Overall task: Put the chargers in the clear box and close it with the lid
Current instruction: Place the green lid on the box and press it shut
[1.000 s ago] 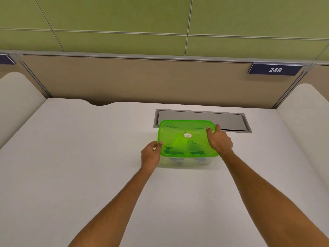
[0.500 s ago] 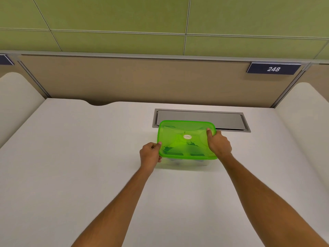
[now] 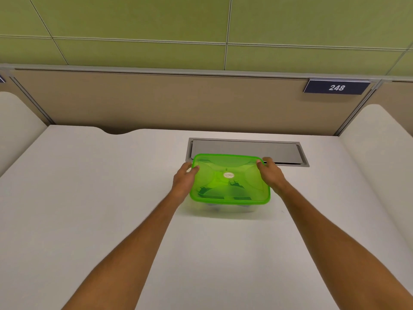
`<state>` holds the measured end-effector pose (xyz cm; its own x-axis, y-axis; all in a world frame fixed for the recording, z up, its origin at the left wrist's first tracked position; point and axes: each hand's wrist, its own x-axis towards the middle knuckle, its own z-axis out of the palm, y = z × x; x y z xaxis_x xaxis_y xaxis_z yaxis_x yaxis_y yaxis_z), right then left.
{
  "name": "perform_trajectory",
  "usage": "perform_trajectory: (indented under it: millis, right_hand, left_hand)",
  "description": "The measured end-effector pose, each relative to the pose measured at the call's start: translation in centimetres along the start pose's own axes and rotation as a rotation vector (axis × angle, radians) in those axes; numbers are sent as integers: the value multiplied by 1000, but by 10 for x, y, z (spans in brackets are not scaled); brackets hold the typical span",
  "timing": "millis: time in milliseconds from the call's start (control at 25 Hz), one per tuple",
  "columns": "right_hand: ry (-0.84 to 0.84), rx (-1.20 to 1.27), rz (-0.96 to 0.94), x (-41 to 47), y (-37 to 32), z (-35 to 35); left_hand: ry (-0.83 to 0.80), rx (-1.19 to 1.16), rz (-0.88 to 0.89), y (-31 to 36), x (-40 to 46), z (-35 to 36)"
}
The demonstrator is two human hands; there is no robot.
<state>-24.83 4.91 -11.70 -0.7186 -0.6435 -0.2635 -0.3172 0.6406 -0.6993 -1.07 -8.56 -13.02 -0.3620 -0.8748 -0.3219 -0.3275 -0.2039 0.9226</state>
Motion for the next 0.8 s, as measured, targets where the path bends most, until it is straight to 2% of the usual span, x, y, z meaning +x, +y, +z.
perform_trajectory:
  millis: [120, 400, 600, 800]
  right_hand:
    - [-39, 277, 20, 3, 4, 4]
    - [21, 433, 8, 10, 4, 13]
    - [57, 313, 3, 22, -2, 13]
    - [58, 256, 0, 27, -1, 11]
  left_hand:
    - [-75, -6, -15, 6, 15, 9]
    - [-58, -86, -15, 6, 32, 16]
    - [-18, -92, -62, 6, 35, 14]
    - [-8, -39, -17, 7, 34, 18]
